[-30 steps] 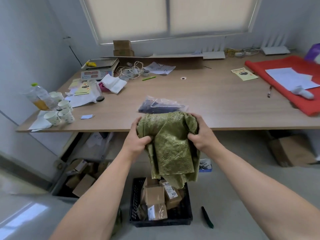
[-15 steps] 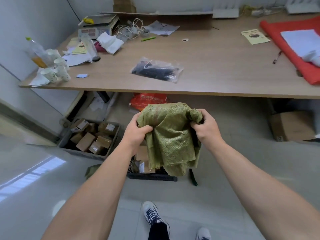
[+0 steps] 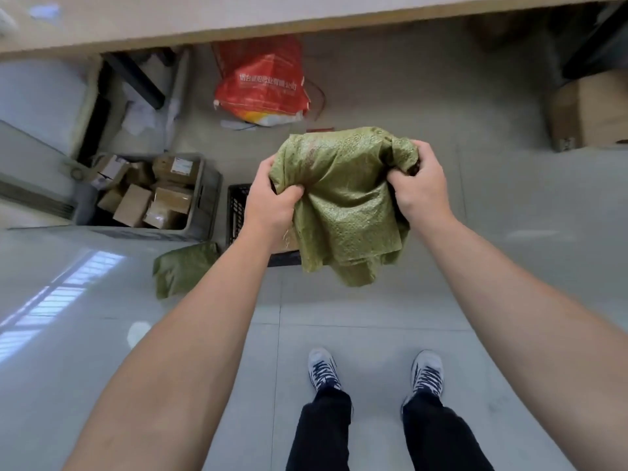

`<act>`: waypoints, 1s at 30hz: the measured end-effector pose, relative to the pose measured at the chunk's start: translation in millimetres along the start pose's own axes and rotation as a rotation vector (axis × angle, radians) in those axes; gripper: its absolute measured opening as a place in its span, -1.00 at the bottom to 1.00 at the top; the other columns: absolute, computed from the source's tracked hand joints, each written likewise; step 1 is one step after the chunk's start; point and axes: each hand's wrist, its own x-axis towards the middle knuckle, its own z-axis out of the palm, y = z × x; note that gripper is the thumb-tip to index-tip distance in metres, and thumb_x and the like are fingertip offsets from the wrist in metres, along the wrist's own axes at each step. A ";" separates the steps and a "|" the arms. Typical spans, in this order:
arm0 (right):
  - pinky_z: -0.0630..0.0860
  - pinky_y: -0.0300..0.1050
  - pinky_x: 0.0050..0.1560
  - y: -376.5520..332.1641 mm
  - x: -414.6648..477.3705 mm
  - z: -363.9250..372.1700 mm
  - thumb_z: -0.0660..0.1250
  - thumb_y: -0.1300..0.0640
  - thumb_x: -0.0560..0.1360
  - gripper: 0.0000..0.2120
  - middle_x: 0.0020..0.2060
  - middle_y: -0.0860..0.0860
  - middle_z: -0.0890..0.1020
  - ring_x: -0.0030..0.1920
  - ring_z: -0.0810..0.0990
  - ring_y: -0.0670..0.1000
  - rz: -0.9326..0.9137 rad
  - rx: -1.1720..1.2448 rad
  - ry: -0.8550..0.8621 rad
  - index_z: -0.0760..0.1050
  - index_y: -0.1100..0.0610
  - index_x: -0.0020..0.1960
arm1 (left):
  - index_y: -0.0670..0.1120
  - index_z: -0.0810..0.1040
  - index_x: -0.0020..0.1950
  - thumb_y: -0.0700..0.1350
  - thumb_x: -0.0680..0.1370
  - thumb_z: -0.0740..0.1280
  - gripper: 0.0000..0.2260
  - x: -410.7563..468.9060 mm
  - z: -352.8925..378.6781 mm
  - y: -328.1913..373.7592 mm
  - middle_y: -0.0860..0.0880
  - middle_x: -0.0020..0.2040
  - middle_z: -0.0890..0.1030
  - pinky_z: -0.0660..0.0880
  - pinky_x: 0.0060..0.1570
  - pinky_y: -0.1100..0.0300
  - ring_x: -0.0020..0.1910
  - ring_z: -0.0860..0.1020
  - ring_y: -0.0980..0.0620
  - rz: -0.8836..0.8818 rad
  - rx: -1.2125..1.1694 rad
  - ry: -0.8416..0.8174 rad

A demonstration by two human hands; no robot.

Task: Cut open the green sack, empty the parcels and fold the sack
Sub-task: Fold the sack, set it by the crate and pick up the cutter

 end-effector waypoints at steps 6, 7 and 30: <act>0.55 0.02 0.13 166.1 12.5 41.0 0.29 0.16 0.31 -0.56 0.01 0.00 0.63 0.02 0.60 0.03 0.115 -0.110 -0.033 0.46 -0.06 0.18 | 0.08 0.41 0.33 -0.23 0.44 0.38 -0.50 10.0 66.6 -157.7 0.05 0.06 0.59 0.55 0.15 -0.10 0.08 0.59 0.00 -0.152 -0.005 -0.038; 0.55 0.03 0.12 199.4 16.1 47.6 0.29 0.15 0.29 -0.54 0.01 0.02 0.62 0.02 0.60 0.04 0.133 -0.114 -0.035 0.45 -0.05 0.18 | 0.10 0.41 0.31 -0.23 0.44 0.38 -0.51 12.0 79.6 -186.4 0.06 0.06 0.59 0.55 0.15 -0.11 0.09 0.59 0.00 -0.175 -0.002 -0.045; 0.45 -0.24 -0.50 532.8 108.1 129.3 0.32 0.34 0.48 -0.82 -0.23 0.15 0.59 -0.46 0.58 0.00 0.466 0.075 -0.275 0.51 0.08 -0.04 | -0.12 0.60 0.17 -0.18 0.48 0.44 -0.74 73.0 215.0 -503.5 -0.03 0.09 0.63 0.29 0.04 0.09 0.15 0.46 -0.13 0.350 0.678 0.023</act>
